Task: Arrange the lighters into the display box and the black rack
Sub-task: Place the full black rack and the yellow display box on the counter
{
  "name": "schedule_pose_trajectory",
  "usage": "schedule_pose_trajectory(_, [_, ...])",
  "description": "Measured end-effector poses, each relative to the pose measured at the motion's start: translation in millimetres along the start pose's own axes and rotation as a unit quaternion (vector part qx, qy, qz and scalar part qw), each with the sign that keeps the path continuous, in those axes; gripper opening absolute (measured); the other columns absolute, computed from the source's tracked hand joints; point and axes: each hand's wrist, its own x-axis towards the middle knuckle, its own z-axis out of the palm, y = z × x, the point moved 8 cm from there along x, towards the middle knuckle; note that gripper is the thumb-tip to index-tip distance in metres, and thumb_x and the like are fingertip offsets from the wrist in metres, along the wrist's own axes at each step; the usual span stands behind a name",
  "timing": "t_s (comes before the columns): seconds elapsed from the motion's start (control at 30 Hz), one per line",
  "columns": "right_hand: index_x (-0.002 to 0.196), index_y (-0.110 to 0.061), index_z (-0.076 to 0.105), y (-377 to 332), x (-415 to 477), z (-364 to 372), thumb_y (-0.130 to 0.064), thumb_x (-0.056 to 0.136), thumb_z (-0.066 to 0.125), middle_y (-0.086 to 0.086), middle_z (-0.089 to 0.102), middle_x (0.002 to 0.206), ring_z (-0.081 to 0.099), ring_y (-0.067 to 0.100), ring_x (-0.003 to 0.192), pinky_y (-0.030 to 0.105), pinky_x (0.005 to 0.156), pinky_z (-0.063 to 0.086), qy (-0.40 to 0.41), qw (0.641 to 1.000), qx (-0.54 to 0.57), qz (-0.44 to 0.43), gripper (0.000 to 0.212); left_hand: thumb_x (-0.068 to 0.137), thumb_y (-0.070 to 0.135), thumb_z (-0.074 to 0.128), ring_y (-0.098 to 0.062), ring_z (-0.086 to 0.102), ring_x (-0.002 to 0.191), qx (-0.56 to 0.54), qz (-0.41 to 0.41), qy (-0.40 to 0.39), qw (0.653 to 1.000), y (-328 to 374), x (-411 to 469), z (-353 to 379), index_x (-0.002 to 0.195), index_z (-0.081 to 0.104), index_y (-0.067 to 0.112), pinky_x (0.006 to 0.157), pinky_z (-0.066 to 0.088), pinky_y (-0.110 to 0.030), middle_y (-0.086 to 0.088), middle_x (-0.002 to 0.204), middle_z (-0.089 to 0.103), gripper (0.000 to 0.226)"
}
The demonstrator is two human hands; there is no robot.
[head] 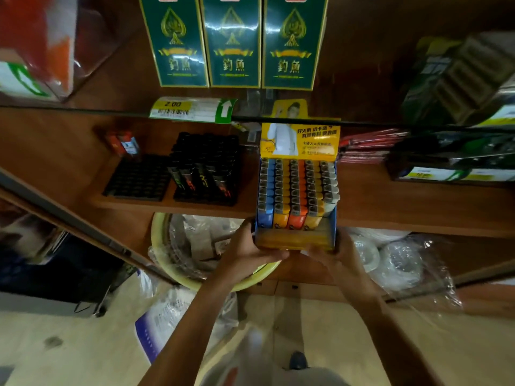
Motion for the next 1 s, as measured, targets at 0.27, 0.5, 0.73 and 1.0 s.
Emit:
schedule_pose_trajectory(0.27, [0.124, -0.012, 0.059, -38, -5, -19, -0.023, 0.054, 0.09, 0.001, 0.048, 0.115, 0.058, 0.023, 0.089, 0.023, 0.069, 0.049, 0.127, 0.946, -0.273, -0.117, 0.077, 0.057, 0.024, 0.087, 0.006, 0.058, 0.08, 0.133, 0.168, 0.164, 0.963, 35, -13, -15, 0.099, 0.068, 0.008, 0.065, 0.038, 0.001, 0.016, 0.086, 0.06, 0.049])
schedule_pose_trajectory(0.5, [0.119, -0.013, 0.061, -52, 16, -10, -0.026, 0.064, 0.085, -0.001, 0.055, 0.117, 0.056, 0.022, 0.098, 0.034, 0.078, 0.05, 0.128, 0.933, -0.315, -0.118, 0.062, 0.061, 0.025, 0.084, -0.009, 0.052, 0.103, 0.18, 0.158, 0.212, 0.947, 45, -2, -19, 0.117, 0.063, 0.009, 0.08, 0.03, 0.005, -0.007, 0.112, 0.062, 0.062])
schedule_pose_trajectory(0.73, [0.116, -0.01, 0.063, -66, 27, -6, -0.021, 0.058, 0.088, 0.003, 0.065, 0.103, 0.056, 0.017, 0.093, 0.034, 0.079, 0.052, 0.16, 0.923, -0.3, -0.179, 0.064, 0.062, 0.023, 0.084, -0.021, 0.056, 0.116, 0.162, 0.164, 0.23, 0.945, 48, 12, -24, 0.128, 0.055, 0.004, 0.095, 0.047, -0.035, -0.01, 0.121, 0.062, 0.075])
schedule_pose_trajectory(1.0, [0.118, -0.008, 0.063, -71, 39, -4, -0.017, 0.059, 0.087, 0.006, 0.065, 0.106, 0.055, 0.017, 0.101, 0.029, 0.089, 0.048, 0.169, 0.923, -0.295, -0.181, 0.063, 0.066, 0.02, 0.081, -0.02, 0.051, 0.121, 0.13, 0.141, 0.244, 0.951, 42, 26, -23, 0.134, 0.049, 0.004, 0.101, 0.041, -0.025, -0.009, 0.126, 0.059, 0.077])
